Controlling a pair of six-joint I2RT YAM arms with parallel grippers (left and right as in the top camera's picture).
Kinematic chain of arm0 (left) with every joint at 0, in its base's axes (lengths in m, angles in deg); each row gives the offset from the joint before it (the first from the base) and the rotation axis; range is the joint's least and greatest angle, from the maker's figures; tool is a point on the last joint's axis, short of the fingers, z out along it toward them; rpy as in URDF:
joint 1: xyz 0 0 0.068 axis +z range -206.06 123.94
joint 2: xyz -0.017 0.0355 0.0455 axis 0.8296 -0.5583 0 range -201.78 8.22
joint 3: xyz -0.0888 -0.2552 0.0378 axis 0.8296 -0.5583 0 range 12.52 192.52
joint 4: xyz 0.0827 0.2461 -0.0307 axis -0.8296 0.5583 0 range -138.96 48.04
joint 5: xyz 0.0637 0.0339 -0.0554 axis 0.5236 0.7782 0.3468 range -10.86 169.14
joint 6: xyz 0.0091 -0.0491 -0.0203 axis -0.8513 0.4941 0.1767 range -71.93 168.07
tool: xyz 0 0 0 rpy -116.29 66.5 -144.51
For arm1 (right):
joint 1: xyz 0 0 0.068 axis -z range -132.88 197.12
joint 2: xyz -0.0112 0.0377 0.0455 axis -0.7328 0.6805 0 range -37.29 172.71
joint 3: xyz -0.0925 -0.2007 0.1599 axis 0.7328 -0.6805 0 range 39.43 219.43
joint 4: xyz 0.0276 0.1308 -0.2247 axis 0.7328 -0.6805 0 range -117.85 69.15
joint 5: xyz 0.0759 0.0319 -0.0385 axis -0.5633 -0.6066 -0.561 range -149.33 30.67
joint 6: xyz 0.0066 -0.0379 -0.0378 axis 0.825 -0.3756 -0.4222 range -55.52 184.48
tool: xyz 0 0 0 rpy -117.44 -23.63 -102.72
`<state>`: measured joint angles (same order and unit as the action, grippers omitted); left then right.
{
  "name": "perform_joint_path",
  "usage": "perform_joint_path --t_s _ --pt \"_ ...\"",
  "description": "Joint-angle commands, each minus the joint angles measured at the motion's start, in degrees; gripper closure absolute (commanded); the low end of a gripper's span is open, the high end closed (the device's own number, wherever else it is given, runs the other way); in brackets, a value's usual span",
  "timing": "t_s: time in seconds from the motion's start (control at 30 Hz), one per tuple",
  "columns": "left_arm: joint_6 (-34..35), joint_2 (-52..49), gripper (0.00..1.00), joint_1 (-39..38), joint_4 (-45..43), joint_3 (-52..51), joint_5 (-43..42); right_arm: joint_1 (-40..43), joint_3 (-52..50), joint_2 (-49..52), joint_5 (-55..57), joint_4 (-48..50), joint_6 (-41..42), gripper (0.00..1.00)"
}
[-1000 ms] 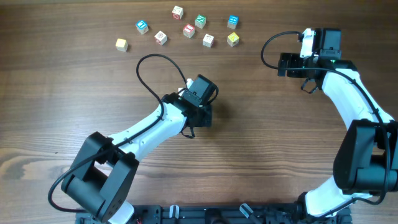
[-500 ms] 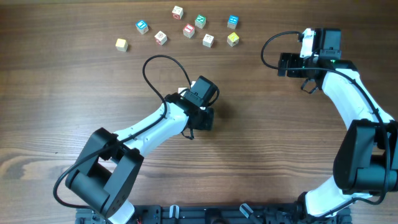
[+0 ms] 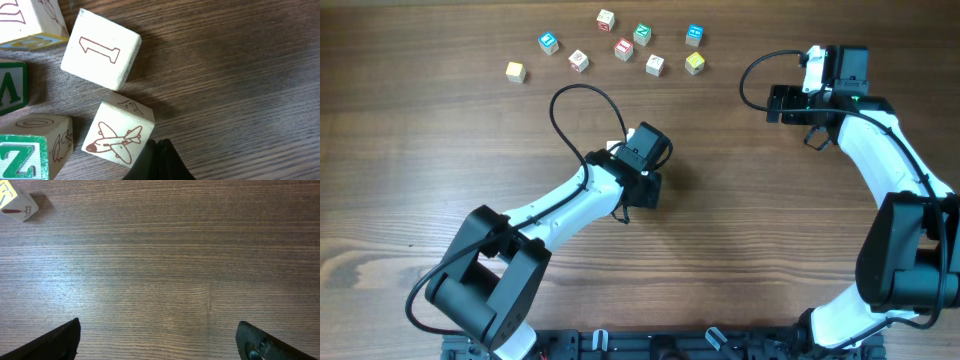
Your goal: Form a circle
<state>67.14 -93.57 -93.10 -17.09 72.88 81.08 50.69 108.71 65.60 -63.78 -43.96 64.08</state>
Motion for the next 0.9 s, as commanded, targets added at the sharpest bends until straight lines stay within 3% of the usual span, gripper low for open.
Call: perform_joint_path --t_s 0.0,0.7,0.87 --pt "-2.43 -0.66 0.95 -0.24 -0.02 -0.42 1.2 -0.13 0.76 0.42 0.0 0.15 0.57 0.01" --pt "-5.2 -0.66 0.95 -0.2 -0.85 -0.42 2.69 -0.13 0.76 0.42 0.0 0.15 0.57 0.0" --pt "-3.56 2.01 0.96 -0.17 0.48 -0.39 -1.2 -0.13 0.76 0.42 0.0 0.15 0.55 0.0"
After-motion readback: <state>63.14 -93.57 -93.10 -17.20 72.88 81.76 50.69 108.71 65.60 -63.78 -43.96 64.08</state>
